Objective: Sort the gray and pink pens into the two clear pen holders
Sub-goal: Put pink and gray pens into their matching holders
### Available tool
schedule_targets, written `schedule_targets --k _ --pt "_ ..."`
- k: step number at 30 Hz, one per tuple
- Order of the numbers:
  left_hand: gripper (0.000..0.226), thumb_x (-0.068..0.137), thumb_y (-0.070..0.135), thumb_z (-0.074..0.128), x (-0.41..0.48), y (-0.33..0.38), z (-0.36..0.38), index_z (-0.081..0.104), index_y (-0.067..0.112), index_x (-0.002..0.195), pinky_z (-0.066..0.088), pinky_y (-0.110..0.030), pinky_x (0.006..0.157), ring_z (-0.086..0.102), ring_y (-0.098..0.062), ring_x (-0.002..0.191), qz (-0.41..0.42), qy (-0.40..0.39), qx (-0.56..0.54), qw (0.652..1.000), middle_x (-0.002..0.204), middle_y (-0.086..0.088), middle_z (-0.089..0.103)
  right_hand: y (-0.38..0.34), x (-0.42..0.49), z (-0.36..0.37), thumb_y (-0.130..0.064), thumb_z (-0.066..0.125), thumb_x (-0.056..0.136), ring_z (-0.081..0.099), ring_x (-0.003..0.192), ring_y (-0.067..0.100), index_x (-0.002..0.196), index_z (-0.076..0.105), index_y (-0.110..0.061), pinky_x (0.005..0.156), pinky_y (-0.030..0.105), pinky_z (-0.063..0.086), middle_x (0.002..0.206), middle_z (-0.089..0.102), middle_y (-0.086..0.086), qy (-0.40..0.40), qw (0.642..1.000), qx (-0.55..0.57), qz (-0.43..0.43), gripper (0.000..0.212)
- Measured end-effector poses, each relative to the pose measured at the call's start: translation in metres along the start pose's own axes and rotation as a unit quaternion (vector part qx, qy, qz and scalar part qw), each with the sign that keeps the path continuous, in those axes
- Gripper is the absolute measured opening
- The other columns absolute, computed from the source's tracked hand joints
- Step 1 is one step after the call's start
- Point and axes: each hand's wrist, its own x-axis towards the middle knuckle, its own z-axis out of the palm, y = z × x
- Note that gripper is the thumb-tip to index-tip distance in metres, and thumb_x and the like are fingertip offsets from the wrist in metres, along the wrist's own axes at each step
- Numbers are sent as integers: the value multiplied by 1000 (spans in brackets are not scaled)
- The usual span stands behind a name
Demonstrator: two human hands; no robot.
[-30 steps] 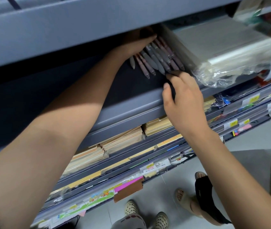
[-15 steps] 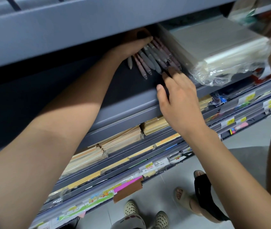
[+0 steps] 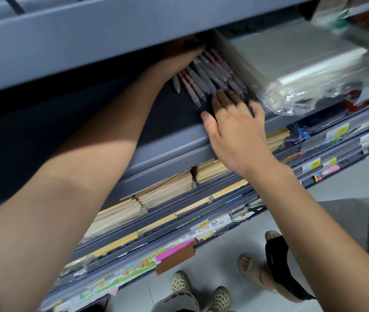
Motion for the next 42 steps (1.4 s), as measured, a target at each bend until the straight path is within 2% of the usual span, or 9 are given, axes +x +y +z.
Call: schedule_targets --k 3,7,11,20,26,30,34,36,42 --pt "24 93 44 61 -2 1 0 66 33 114 51 -10 65 63 -7 102 14 -11 17 1000 121 6 65 1 1 -1 -42 26 104 32 141 17 142 44 -14 116 47 14 152 39 0 1 1000 5 1 51" --pt "22 95 34 63 -2 1 1 68 23 113 48 -17 92 60 -8 110 34 -5 9 999 116 6 65 0 1 -1 -42 26 104 32 141 18 142 44 -14 116 48 15 153 39 0 -1 1000 9 0 50" --pt "20 95 24 63 -4 2 1 69 16 113 43 -13 92 59 -7 110 33 8 15 999 111 6 65 1 2 -2 -42 27 104 32 140 20 142 43 -14 115 48 16 153 38 0 -3 1000 13 -2 50" --pt "44 103 35 48 3 3 -6 53 11 141 31 -28 111 45 -22 137 -69 106 91 988 148 -9 51 -5 -12 -2 -32 46 100 47 111 30 117 65 -14 103 45 31 116 57 9 91 992 84 -33 31" --pt "34 101 29 52 -5 12 -2 62 12 128 41 -25 101 55 -21 126 -81 70 53 993 137 -10 60 -15 5 0 -33 38 100 46 117 27 118 65 -16 97 41 30 131 59 -2 48 997 32 -53 36" --pt "30 101 30 50 -13 17 -1 65 14 123 42 -7 63 61 -18 111 -82 66 37 994 130 -9 64 -15 8 -1 -32 39 100 46 118 28 116 64 -14 96 41 31 127 61 2 38 997 29 -58 35" --pt "34 99 40 55 -19 22 3 64 20 125 42 -16 81 60 -16 113 -73 51 55 994 128 -2 64 -10 -3 -7 -16 44 96 52 96 34 96 67 -1 88 42 40 98 62 17 132 988 77 12 27" --pt "38 97 47 55 -22 25 6 62 23 126 51 -20 71 63 -16 98 -79 20 56 995 117 2 64 -11 -7 -8 -14 45 95 51 97 34 92 65 0 89 42 40 95 59 17 158 985 56 45 24" --pt "28 98 39 53 -25 26 3 63 25 121 45 -17 75 59 -9 102 -58 -17 38 997 116 4 63 -8 -1 -7 -16 43 96 49 108 37 99 60 7 104 43 34 106 59 24 103 991 55 60 29"
